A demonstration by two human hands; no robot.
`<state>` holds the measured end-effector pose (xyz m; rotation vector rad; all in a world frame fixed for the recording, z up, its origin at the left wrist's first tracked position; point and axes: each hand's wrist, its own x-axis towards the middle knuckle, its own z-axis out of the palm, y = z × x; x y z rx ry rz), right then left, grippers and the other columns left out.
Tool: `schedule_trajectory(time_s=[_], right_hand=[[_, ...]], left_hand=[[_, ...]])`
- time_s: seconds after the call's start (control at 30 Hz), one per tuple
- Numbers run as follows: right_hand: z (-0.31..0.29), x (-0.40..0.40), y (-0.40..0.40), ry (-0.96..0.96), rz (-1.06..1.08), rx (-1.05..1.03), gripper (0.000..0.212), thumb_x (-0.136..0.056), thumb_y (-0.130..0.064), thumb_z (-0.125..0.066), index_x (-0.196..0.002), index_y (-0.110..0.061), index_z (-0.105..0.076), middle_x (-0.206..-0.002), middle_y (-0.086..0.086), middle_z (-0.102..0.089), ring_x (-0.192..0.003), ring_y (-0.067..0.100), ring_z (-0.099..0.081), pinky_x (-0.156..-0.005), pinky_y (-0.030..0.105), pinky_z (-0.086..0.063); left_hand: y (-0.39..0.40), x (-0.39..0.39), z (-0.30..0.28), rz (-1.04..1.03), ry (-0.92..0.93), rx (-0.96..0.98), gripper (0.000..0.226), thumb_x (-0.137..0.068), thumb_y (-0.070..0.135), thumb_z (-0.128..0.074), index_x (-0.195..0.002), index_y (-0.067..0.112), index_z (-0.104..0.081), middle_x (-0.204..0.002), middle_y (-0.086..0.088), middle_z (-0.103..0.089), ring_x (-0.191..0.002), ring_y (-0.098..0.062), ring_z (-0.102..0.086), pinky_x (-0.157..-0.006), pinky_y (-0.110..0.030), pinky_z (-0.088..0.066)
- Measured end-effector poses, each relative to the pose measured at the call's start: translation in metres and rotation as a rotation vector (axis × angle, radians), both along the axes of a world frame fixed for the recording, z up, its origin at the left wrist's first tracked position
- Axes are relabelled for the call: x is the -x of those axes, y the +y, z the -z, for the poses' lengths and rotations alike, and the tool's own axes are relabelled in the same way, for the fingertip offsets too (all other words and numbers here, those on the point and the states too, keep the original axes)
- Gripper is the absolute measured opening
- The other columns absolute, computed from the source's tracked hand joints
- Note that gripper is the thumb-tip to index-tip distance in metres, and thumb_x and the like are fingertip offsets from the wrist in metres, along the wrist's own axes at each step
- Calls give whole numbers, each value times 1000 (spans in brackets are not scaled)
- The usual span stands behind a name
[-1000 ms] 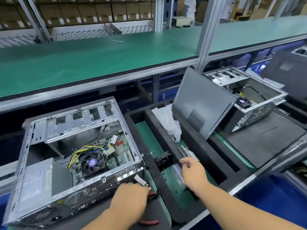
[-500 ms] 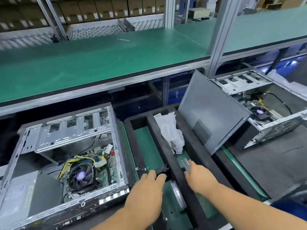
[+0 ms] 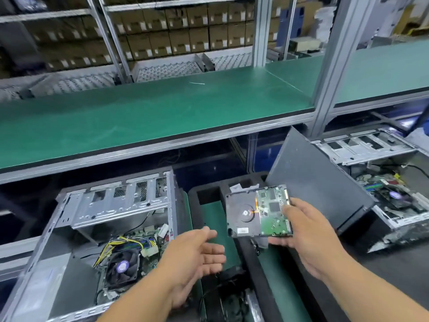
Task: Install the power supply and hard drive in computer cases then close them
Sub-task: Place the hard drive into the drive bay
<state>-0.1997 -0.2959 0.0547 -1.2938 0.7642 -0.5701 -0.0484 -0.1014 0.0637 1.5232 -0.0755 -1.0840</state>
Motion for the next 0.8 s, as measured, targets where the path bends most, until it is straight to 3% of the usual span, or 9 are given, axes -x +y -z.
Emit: schedule_trajectory(time_s=[0.07,0.13,0.23,0.3,0.4,0.5,0.57,0.67,0.8], right_hand=[[-21,-26,16,-111,-89,35,26,-97,-30,-52,-110,-32,-74,-109,4,-77,-93,27,-76,-69,43,-63],[-31,-48,39,-127,-192,337,28,-96,-34,-52,-118,-42,-68,-116,-12,-74,-105,13,-72,-82,35,-62],[-27,-72,74,-35,-374,1023,47,-99,-32,-61,-142,-47,-52,-136,-50,-44,-134,-25,-31,-113,7,-27],[-15,-87,98,2,-627,1087,52,-100,-24,-64,-147,-44,-50,-149,-42,-32,-144,-20,-18,-121,11,-15],[-2,-103,132,-76,-609,859,48,-99,-9,-59,-131,-43,-65,-146,-36,-47,-141,-14,-33,-113,5,-24],[-1,-120,162,47,-351,511,48,-100,-6,-53,-118,-49,-65,-129,-35,-58,-120,-16,-50,-91,4,-40],[-2,-133,175,121,-361,342,42,-101,-13,-57,-120,-50,-62,-126,-31,-62,-118,-15,-54,-95,9,-42],[-13,-153,195,175,-460,133,40,-98,-43,-63,-132,-61,-50,-127,-37,-60,-128,-6,-54,-110,27,-45],[-21,-182,221,182,-537,-231,86,-65,-88,-69,-139,-47,-53,-146,-11,-59,-135,18,-55,-115,50,-39]], left_hand=[[2,-12,-13,-47,170,59,46,-104,43,-51,-127,3,-58,-108,-27,-74,-97,-39,-75,-85,-46,-61],[9,-28,-27,-81,297,161,61,-100,59,-50,-132,7,-52,-126,-30,-66,-112,-43,-69,-98,-54,-55],[30,-57,-40,-78,395,378,91,-86,81,-50,-133,5,-64,-136,-26,-61,-122,-42,-63,-101,-57,-51],[48,-68,-48,-127,401,428,87,-90,74,-55,-136,0,-62,-138,-27,-60,-122,-41,-63,-102,-54,-49],[73,-84,-38,-270,269,298,60,-87,37,-61,-136,2,-62,-128,-25,-67,-110,-37,-70,-96,-50,-53],[96,-97,-25,-351,203,278,48,-91,28,-59,-130,1,-64,-123,-26,-69,-110,-42,-70,-106,-57,-48],[108,-105,-19,-356,160,275,41,-101,29,-51,-129,2,-64,-120,-26,-71,-109,-43,-70,-107,-60,-46],[118,-106,-18,-318,70,286,46,-107,41,-42,-129,10,-68,-120,-19,-73,-112,-36,-70,-107,-57,-46],[130,-88,-24,-230,-94,227,61,-102,67,-29,-112,32,-78,-112,-1,-78,-103,-17,-75,-88,-42,-52]])
